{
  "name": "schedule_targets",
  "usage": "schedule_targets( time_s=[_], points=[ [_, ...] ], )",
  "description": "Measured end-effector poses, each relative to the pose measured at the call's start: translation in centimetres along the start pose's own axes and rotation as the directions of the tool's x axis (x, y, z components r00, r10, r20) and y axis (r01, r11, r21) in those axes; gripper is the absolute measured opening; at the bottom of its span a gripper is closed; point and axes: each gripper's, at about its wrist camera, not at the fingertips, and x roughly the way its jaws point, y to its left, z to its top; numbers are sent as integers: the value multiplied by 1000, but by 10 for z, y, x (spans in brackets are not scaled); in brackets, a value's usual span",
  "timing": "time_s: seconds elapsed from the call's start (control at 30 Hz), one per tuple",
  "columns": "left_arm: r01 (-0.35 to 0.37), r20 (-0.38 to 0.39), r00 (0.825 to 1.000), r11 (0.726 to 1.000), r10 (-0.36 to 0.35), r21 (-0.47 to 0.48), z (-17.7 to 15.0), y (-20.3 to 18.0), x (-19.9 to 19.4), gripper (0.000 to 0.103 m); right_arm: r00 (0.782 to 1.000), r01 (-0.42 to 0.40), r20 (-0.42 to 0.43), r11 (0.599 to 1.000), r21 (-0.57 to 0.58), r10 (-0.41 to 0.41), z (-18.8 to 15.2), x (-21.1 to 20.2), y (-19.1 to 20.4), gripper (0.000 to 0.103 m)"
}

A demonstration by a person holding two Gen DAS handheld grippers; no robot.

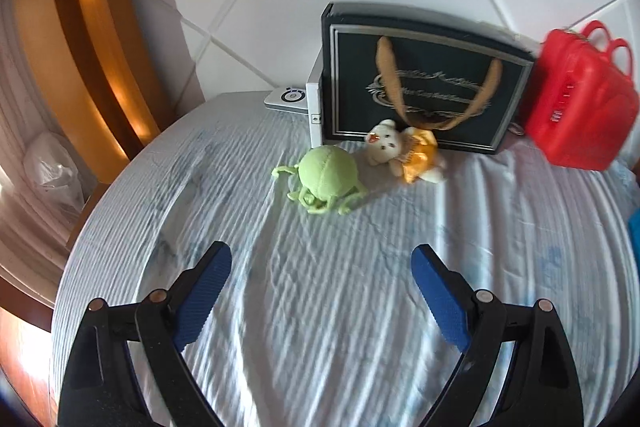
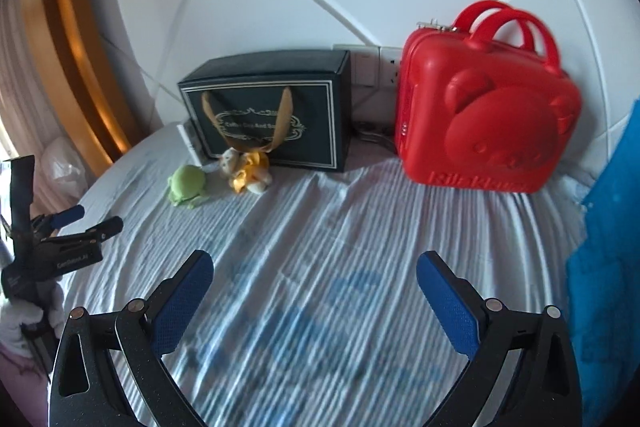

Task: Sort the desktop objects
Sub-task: 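Grasp the green round plush with the left gripper while the right grasps the teddy bear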

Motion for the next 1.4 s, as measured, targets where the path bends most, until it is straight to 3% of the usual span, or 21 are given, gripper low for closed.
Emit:
schedule_targets(
  time_s=[0.2,0.43,0.47,0.5,0.7,0.87,1.1,1.13,1.23,1.27,1.4],
  points=[
    [12,5,1000,999,-11,-31,28,2,85,92,999,-17,-37,1000,4,17,22,85,8,103],
    [-10,-24,1000,1000,10,-28,41,-2,151,92,997,-59,-42,998,-37,58,36,153,38,103],
    [-5,-27,1000,1000,4,-28,40,-2,156,82,997,-62,-44,997,-38,61,38,161,41,103],
    [15,-34,999,999,-16,-30,37,-3,161,62,997,-68,-50,997,-41,66,41,170,45,103],
    [1,-11,1000,998,-2,-67,16,-1,143,61,992,-110,-76,992,-65,105,49,219,79,103],
    [-28,4,1000,996,28,-83,10,7,135,61,992,-98,-94,988,-119,87,51,253,103,103],
    [-1,-1,1000,993,1,-117,14,8,136,61,995,-56,-95,988,-147,42,56,288,122,103],
    [3,-6,1000,993,-4,-118,13,7,135,61,995,-39,-97,987,-154,24,56,288,124,97],
    [7,-9,1000,993,-9,-121,10,5,127,61,996,-40,-92,983,-179,24,53,279,126,62],
    [3,-10,1000,993,-4,-119,7,3,124,61,995,-39,-92,981,-192,22,49,275,127,56],
    [3,12,1000,992,-1,-126,0,2,99,61,994,-80,-82,980,-182,66,34,243,124,51]
  ],
)
